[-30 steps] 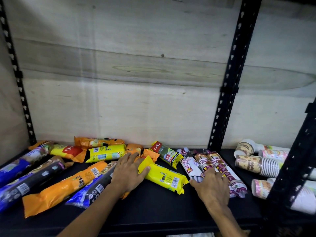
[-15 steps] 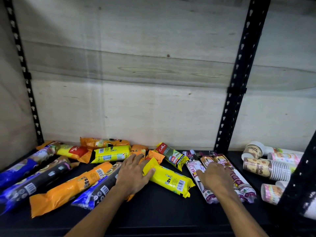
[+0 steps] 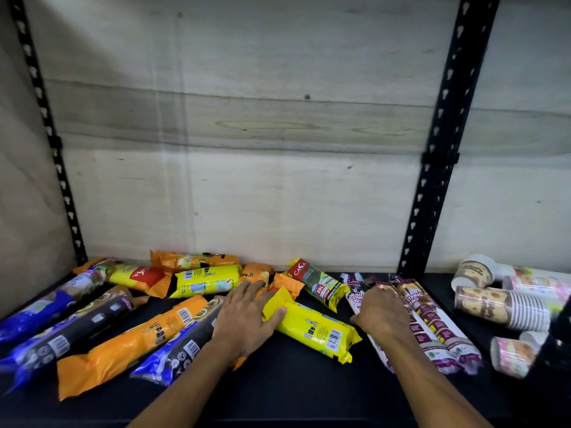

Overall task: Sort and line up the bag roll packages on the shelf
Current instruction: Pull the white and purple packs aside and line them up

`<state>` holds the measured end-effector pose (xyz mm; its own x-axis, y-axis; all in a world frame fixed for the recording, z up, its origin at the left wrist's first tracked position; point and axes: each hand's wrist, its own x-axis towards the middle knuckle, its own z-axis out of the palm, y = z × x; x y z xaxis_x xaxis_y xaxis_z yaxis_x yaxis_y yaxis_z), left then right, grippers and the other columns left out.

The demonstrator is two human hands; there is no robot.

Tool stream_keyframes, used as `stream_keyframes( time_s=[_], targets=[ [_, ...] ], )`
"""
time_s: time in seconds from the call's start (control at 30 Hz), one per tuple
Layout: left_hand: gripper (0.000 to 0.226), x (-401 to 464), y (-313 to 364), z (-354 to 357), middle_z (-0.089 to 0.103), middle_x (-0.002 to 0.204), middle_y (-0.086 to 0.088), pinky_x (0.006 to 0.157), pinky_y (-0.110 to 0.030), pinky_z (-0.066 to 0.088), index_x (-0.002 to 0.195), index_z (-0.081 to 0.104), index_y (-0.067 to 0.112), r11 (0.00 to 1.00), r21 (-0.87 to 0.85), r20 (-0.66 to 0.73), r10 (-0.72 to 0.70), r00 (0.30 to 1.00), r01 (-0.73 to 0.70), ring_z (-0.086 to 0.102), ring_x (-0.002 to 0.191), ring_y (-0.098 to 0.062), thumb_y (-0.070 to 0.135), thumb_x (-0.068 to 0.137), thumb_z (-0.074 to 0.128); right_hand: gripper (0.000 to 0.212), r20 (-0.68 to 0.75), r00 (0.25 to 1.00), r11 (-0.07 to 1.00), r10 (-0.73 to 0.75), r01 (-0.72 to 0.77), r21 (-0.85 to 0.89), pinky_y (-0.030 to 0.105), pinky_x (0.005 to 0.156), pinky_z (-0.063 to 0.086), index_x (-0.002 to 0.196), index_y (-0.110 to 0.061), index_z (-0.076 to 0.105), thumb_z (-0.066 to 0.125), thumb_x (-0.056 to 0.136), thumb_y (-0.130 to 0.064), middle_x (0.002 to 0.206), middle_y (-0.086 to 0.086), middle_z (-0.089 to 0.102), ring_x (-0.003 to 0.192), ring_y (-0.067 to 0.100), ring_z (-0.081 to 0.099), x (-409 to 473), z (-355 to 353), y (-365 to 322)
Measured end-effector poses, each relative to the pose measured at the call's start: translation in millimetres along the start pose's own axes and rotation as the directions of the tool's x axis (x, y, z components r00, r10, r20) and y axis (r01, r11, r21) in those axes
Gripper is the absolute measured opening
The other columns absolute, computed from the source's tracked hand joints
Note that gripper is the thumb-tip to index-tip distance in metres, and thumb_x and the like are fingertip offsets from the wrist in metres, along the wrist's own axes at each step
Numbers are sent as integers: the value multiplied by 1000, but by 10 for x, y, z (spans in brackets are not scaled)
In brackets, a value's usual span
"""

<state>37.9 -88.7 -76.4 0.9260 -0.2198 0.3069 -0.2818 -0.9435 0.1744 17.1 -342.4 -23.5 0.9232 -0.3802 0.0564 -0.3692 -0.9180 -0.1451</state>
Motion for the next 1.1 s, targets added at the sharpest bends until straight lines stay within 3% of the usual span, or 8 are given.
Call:
stream_keyframes(
  time_s=[0.1, 0.17, 0.3, 0.43, 0.5, 0.6, 0.9, 1.1],
  targets=[
    [87, -2, 3, 7, 25, 160, 9, 119, -44, 13, 148, 33, 39, 1000, -2, 4, -1, 1000, 1, 11, 150, -19, 80, 76, 4, 32, 41, 999, 998, -18, 15, 61, 31, 76, 47, 102, -15, 64, 70, 83, -40, 116, 6, 65, 105, 26, 63, 30, -101, 61],
    [81, 5, -3, 8, 25, 160, 9, 119, -44, 13, 147, 34, 39, 1000, 1, 9, -1, 1000, 1, 11, 150, -19, 79, 81, 10, 26, 110, 994, 991, -16, 2, 130, 30, 71, 44, 93, -14, 58, 64, 86, -38, 110, 7, 66, 93, 26, 61, 74, -186, 108],
    [72, 5, -1, 4, 25, 160, 9, 119, -44, 13, 148, 33, 39, 1000, 1, 14, 0, 1000, 0, 11, 150, -19, 75, 86, 19, 26, 189, 982, 991, -25, -1, 134, 28, 74, 42, 105, -5, 61, 53, 93, -26, 115, 15, 66, 94, 30, 60, 161, -293, 219],
    [79, 1, -4, 1, 26, 160, 8, 119, -44, 14, 148, 33, 39, 1000, -8, 13, -1, 1000, 1, 11, 150, -20, 79, 83, 14, 23, 171, 985, 993, -14, -6, 116, 26, 66, 39, 94, -4, 60, 51, 99, -24, 110, 16, 66, 85, 27, 55, 181, -284, 335],
    [82, 2, -5, 6, 26, 160, 8, 119, -45, 14, 148, 34, 39, 1000, -8, 9, 2, 1000, -2, 11, 149, -20, 80, 81, 11, 28, 177, 984, 992, -20, -2, 127, 27, 67, 40, 99, -1, 64, 50, 101, -26, 111, 16, 65, 91, 28, 59, 167, -251, 347],
    [83, -2, -7, 9, 27, 160, 8, 119, -45, 15, 147, 34, 39, 1000, -6, 6, 0, 1000, 0, 12, 149, -20, 81, 79, 9, 32, 116, 993, 996, -5, -6, 93, 31, 83, 45, 120, -1, 62, 50, 100, -23, 126, 16, 63, 111, 30, 61, 130, -190, 301],
    [80, -10, -1, 0, 25, 161, 8, 119, -45, 12, 148, 33, 40, 1000, -21, 14, -9, 1000, 9, 11, 150, -21, 77, 80, 10, 24, 30, 999, 999, -39, 39, -23, 33, 78, 45, 116, -3, 62, 49, 98, -12, 120, 13, 66, 104, 30, 63, 116, -91, 291],
    [66, -12, 7, -19, 24, 161, 8, 119, -46, 12, 148, 33, 39, 1000, -22, 18, -13, 1000, 13, 10, 150, -21, 71, 91, 25, 31, -68, 997, 999, -37, 36, -11, 38, 88, 46, 127, -8, 56, 44, 98, -12, 127, 15, 60, 116, 35, 56, 25, -41, 279]
  ],
)
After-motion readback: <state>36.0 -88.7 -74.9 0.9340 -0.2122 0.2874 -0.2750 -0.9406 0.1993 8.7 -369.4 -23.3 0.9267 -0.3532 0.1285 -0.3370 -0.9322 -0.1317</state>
